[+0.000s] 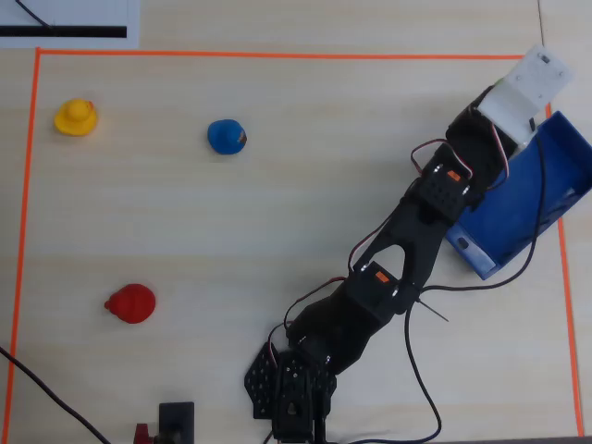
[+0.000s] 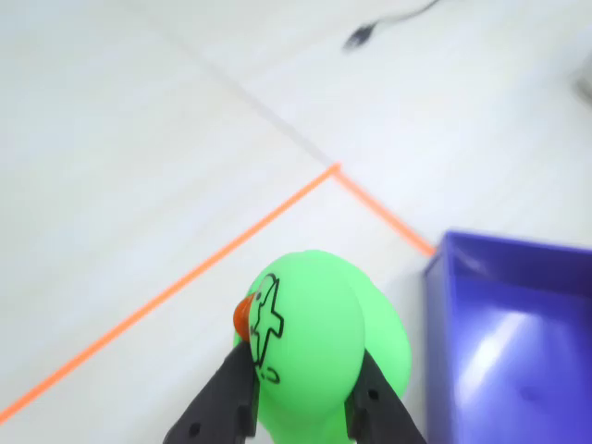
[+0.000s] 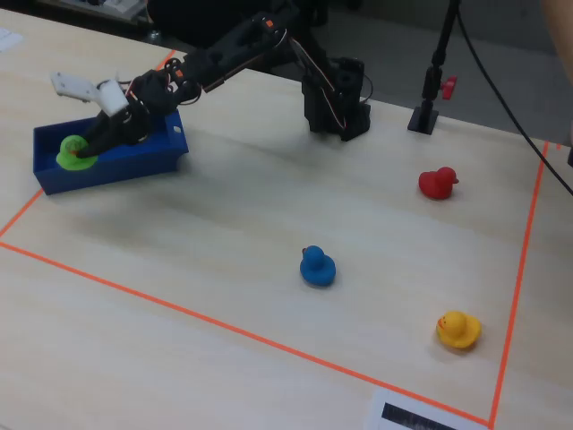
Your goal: Grasp green duck and put it into box.
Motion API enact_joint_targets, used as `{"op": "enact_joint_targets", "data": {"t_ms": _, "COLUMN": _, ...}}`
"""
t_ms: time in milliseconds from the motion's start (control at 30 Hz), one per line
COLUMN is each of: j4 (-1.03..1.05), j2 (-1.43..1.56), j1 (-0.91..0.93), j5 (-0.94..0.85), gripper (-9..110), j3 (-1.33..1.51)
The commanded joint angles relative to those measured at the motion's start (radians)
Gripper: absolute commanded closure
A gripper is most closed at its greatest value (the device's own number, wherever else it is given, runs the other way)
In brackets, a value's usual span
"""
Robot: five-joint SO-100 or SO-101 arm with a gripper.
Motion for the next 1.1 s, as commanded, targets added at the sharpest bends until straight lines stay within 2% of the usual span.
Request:
{"op": "enact_joint_targets", "data": {"t_ms": 0, "j4": -0.006, "j2": 0.072, "j1": 0.101, "j5": 0.0, "gripper": 101, "j3": -0.051}}
{"op": "enact_joint_targets", "data": {"t_ms": 267, "j4": -0.025, "j2": 0.095, "j1": 0.272, "j5": -0.063, "gripper": 101, "j3": 0.095}}
{"op": "enact_joint_targets", "data": {"t_ms": 667, "j4": 0.002, "j2": 0.184, "j1": 0.187, "j5": -0.06, "gripper": 101, "j3": 0.291}}
{"op": "enact_joint_targets", "data": {"t_ms": 733, "j4": -0.018, "j2": 0.175, "j1": 0.184, "j5": -0.057, "gripper": 98, "j3": 0.293}}
{"op": "enact_joint_targets", "data": {"t_ms": 833, "j4": -0.008, "j2": 0.164, "j1": 0.186, "j5": -0.066, "gripper": 87, "j3": 0.291}}
{"op": "enact_joint_targets", "data": {"t_ms": 1067, "j4": 0.025, "j2": 0.164, "j1": 0.189, "j5": -0.091, "gripper": 83, "j3": 0.288}}
